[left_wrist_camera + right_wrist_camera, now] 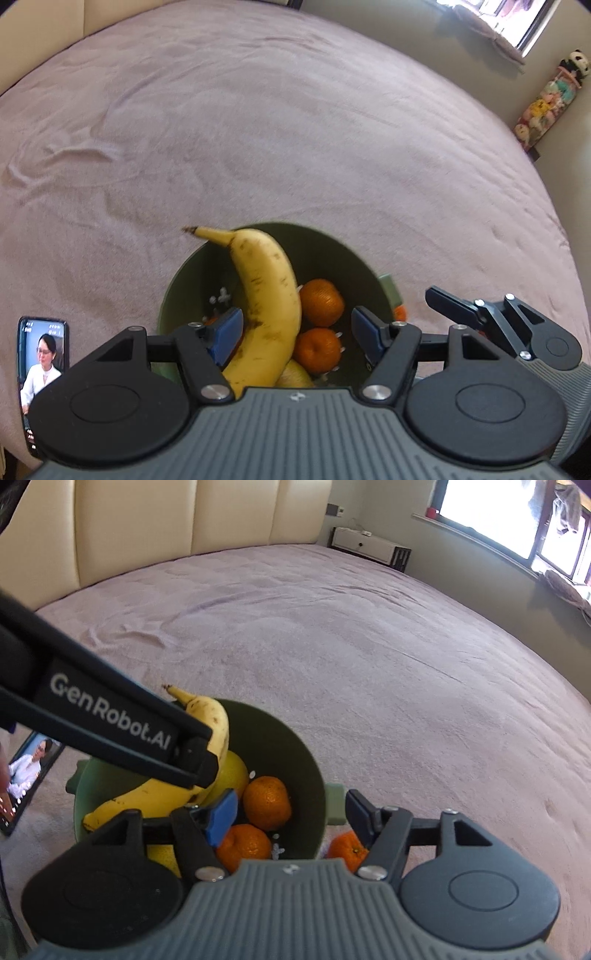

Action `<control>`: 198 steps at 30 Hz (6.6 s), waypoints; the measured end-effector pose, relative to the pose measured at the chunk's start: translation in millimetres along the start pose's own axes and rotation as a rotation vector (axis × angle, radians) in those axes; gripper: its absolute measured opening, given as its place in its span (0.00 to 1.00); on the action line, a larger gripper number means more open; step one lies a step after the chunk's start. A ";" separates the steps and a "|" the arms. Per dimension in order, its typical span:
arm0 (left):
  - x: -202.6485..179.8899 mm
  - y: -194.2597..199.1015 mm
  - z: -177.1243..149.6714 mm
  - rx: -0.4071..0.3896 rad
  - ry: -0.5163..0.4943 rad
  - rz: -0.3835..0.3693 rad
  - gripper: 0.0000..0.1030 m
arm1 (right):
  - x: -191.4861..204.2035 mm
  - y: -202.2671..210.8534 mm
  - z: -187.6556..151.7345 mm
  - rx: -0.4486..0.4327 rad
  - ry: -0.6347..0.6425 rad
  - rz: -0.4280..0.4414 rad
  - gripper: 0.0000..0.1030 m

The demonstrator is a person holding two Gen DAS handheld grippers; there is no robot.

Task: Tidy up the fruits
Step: 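Withdraw both open tools from the colander toward the remaining mandarins, then close the left tool on a mandarin while the right tool closes on another mandarin, then lift both mandarins with the left and right tools over the colander, then open both tools to drop the mandarins into the colander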

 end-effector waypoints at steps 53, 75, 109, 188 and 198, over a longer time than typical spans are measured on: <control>-170.0 -97.3 -112.8 -0.256 -0.526 0.192 0.66 | -179.7 52.2 -142.6 0.015 -0.400 -0.271 0.59; -163.8 -117.1 -98.9 -0.283 -0.109 0.314 0.69 | -205.2 9.2 -145.7 0.023 -0.505 -0.273 0.59; -163.3 -146.2 -73.2 -0.246 -0.267 0.222 0.51 | -223.3 -17.2 -145.1 0.085 -0.604 -0.235 0.43; -25.1 42.9 -23.6 -0.004 -0.233 -0.007 0.50 | 10.4 29.0 -20.3 0.045 0.069 0.219 0.42; -21.3 28.8 -24.4 0.020 -0.214 -0.019 0.50 | 18.3 -6.9 -22.1 0.122 0.120 0.224 0.43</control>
Point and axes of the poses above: each gripper's, at about its wrist camera, not at the fingertips, and y roughly against the way its jaws point, x to its left, z to its top, the point moved 2 cm from there along -y, roughly the way its jaws point, and after that the axes turned 1 degree about x, right-handed, at the moved point
